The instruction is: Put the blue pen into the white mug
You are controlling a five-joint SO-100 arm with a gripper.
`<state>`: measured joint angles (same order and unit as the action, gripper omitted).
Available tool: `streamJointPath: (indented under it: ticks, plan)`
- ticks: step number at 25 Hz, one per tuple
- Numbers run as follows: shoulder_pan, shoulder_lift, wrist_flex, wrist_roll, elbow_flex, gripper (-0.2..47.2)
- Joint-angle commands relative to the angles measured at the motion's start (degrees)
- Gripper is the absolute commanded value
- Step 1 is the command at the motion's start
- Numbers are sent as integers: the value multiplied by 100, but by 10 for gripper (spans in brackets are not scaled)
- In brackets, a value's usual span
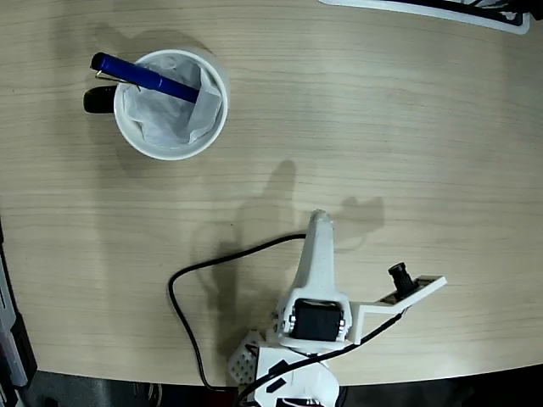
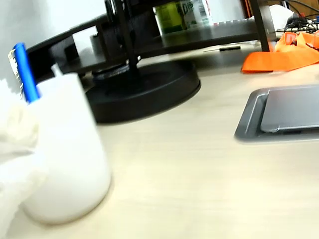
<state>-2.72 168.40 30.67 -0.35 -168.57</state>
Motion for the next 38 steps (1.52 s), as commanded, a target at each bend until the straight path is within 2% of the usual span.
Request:
streamJointPath:
  ticks: [1, 13, 25, 38]
  plan:
    - [-35, 650, 633, -149, -255, -1]
    - [360, 2355, 2716, -149, -501, 0]
    - [378, 2470, 3270, -132, -422, 0]
    - [378, 2479, 3278, -123, -422, 0]
